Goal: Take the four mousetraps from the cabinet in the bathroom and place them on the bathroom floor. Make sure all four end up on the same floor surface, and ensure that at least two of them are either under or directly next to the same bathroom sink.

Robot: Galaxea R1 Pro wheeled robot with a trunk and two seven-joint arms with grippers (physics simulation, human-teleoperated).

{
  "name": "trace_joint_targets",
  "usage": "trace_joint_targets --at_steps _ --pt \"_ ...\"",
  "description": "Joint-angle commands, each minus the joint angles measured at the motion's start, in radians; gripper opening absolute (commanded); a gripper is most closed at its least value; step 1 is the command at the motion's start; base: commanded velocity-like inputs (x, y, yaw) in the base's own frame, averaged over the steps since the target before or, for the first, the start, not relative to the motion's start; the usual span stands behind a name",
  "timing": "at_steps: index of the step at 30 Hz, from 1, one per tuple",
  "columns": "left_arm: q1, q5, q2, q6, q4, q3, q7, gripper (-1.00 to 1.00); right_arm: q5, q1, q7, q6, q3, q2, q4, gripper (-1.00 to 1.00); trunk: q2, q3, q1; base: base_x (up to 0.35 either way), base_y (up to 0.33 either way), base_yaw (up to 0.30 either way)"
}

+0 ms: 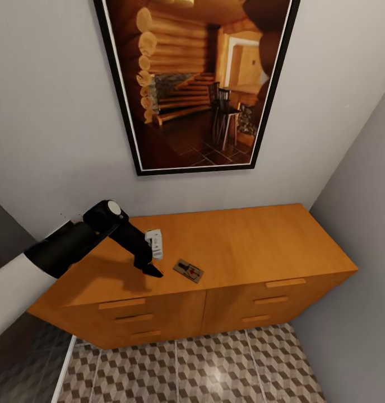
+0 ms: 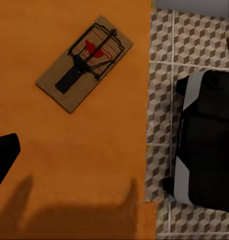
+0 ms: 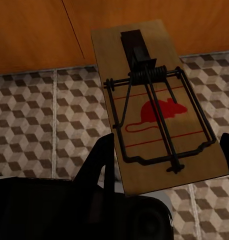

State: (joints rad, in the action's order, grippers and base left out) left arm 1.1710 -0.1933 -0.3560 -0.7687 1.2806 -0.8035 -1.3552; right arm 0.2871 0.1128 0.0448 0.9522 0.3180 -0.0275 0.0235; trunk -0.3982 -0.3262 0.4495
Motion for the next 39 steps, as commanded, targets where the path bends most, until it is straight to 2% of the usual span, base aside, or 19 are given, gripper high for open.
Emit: trace_joint_targets --at_steps 1,3,4,10,21,33,39 --pt "0.001 -0.006 -0.001 0.010 0.013 -0.025 -0.009 1.00 0.012 0.001 0.006 0.004 0.006 0.000 -0.001 -1.00 -0.002 -0.002 0.001 0.000 0.000 0.000" --pt "0.001 -0.006 -0.001 0.038 0.022 -0.050 -0.010 1.00 0.012 0.001 0.006 0.004 0.006 0.000 -0.001 -1.00 -0.002 -0.002 0.001 0.000 0.000 0.000" --pt "0.001 -0.005 -0.001 0.067 0.027 -0.074 -0.012 1.00 0.012 0.001 0.006 0.004 0.006 0.000 -0.001 -1.00 -0.002 -0.002 0.001 0.000 0.000 0.000" --pt "0.001 -0.005 0.000 0.150 0.029 -0.126 -0.018 1.00 0.012 0.001 0.006 0.004 0.006 0.001 -0.001 -1.00 -0.002 -0.002 0.001 0.000 0.000 0.000" --pt "0.001 -0.007 0.000 0.236 0.039 -0.132 -0.037 1.00 0.011 0.001 0.006 0.004 0.007 0.001 -0.001 -1.00 -0.002 -0.002 0.001 0.000 0.000 0.000" --pt "0.002 -0.008 -0.001 0.245 0.042 -0.132 -0.044 1.00 0.010 0.001 0.007 0.004 0.007 0.000 -0.001 -1.00 -0.002 -0.002 0.001 0.000 0.000 -0.004" --pt "0.002 -0.008 -0.001 0.246 0.042 -0.132 -0.044 1.00 0.010 0.001 0.010 0.006 0.007 0.000 -0.001 -1.00 -0.002 0.001 0.001 0.000 0.000 -0.170"
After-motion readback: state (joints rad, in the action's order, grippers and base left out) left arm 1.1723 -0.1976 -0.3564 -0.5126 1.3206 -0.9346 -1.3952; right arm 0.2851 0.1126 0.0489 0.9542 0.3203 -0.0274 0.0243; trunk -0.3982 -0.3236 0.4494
